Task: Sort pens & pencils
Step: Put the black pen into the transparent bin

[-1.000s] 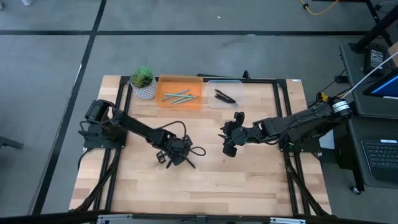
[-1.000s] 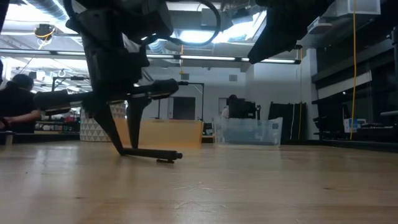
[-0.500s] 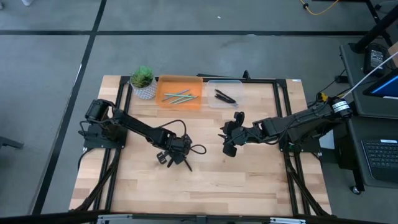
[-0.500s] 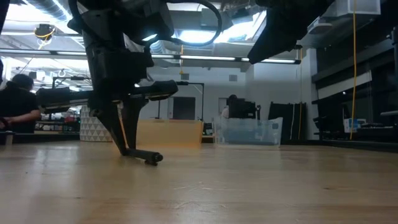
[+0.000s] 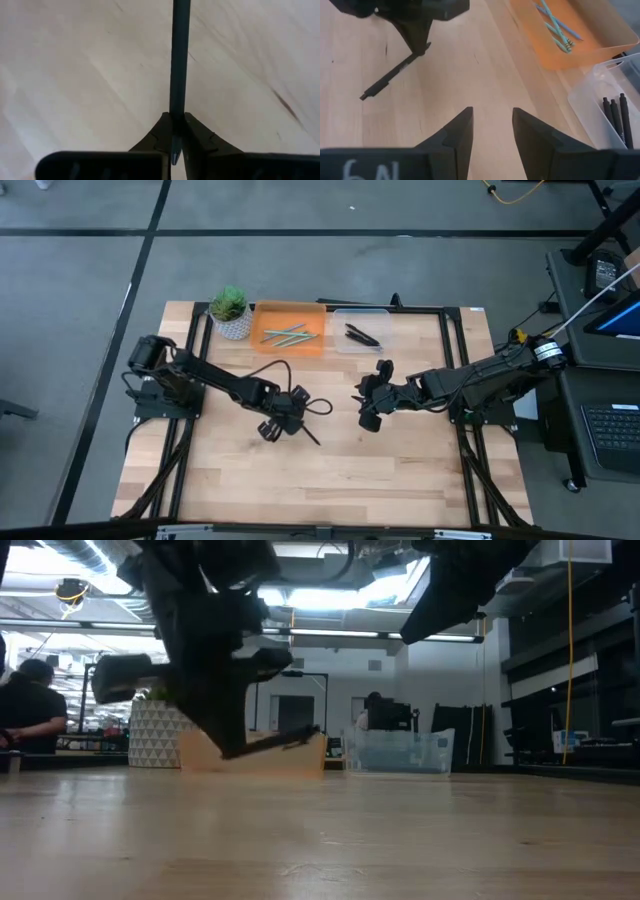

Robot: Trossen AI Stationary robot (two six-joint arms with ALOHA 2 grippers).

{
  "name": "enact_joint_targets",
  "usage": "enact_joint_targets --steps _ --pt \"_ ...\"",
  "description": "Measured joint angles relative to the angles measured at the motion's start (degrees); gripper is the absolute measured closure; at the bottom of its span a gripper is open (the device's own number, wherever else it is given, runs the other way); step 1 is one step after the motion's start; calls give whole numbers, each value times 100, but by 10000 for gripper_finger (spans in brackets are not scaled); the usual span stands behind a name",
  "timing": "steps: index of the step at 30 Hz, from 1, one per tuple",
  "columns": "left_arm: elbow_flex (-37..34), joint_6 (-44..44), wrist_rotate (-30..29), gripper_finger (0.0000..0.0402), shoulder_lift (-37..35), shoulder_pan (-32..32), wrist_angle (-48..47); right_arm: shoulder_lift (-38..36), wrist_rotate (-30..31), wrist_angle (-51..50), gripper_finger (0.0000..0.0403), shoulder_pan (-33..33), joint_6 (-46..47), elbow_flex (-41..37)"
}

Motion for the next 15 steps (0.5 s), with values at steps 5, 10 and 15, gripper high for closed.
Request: enact_joint_targets --steps 5,10,15 --pt "2 -108 1 389 -260 125 178 0 3 -87 264 17 2 0" --pt "-307 -103 0 389 -694 265 544 4 215 -197 264 186 13 0" --pt "-922 -110 5 389 -1459 432 1367 4 890 -289 264 478 158 0"
